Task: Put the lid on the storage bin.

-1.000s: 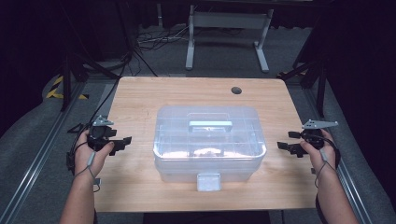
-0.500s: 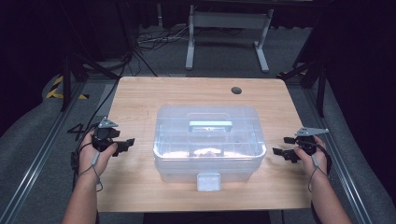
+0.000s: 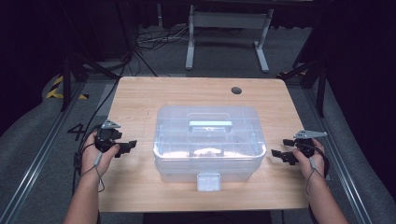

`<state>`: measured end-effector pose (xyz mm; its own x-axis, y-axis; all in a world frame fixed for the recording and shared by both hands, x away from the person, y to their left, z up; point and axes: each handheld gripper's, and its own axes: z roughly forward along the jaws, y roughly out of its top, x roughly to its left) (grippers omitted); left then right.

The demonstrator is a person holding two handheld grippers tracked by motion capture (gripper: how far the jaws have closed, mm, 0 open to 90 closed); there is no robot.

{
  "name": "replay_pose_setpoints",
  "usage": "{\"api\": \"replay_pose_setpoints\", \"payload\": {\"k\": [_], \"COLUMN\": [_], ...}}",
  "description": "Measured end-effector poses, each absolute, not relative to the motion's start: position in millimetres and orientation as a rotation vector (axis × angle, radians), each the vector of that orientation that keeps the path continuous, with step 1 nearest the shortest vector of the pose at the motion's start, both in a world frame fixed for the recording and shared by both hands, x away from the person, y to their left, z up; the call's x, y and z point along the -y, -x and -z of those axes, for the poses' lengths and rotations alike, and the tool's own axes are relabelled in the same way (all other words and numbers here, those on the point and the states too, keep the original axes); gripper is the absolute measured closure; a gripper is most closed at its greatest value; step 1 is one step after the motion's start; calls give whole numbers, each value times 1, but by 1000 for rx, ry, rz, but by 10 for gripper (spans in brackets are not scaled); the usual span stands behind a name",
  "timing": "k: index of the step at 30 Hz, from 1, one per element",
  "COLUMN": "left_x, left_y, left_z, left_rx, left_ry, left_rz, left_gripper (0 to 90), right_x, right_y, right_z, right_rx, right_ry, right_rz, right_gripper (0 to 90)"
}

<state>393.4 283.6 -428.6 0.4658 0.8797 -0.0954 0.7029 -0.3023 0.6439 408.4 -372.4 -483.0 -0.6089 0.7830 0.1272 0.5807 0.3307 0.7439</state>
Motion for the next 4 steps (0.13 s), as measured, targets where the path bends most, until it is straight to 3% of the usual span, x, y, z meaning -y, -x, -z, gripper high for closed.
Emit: {"api": "replay_pose_setpoints", "payload": {"k": [4], "left_x": [-283], "left_y": [-393], "left_z": [426], "left_rx": [-1349], "left_ry": [-2091], "left_rz": [-319], "left_gripper": [278], "right_x": [373], "right_y": [-407], "right_z": [482], "right_rx": [-2348], "right_ry": [-1246], "right_rz": [-1143], "right_gripper": [168]}}
